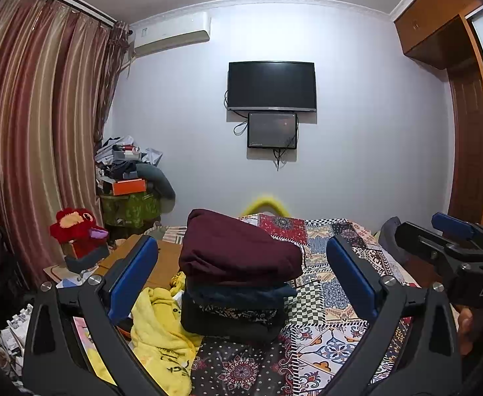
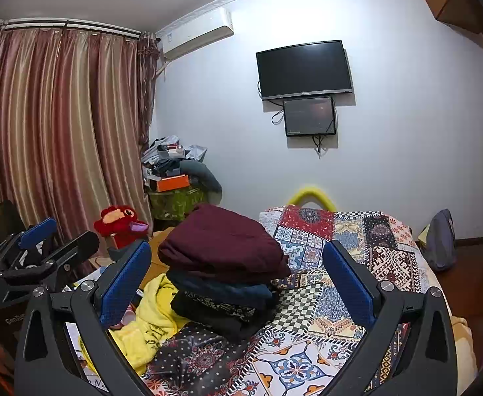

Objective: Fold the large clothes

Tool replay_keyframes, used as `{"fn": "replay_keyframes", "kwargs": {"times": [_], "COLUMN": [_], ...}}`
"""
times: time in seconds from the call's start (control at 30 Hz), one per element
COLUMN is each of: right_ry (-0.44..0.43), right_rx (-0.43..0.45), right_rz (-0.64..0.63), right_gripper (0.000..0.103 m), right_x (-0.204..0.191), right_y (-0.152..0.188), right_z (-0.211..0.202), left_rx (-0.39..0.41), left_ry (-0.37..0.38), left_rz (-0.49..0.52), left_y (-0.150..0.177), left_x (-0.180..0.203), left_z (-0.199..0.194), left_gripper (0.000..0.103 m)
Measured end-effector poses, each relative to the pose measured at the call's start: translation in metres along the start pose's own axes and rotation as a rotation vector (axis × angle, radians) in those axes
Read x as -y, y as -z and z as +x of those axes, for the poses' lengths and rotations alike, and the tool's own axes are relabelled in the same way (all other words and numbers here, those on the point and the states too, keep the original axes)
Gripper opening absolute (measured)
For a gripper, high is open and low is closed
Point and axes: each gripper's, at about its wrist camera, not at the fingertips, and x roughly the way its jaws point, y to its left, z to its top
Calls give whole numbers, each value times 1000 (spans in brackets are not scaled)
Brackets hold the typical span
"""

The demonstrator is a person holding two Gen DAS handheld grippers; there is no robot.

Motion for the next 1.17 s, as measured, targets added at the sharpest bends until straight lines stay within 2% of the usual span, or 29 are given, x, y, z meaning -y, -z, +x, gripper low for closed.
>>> {"fn": "replay_keyframes", "kwargs": {"times": [1.17], "right_ry": [20], "right_rx": [4], "right_rz": [2], "right_gripper": [103], "right_x": [-3], "right_y": [4], "right_z": [1], "left_rx": [-30], "left_ry": [41], "left_rz": [-11], "left_y": [7], "left_x": [-5], "left_z": [6], "left_gripper": [103]}}
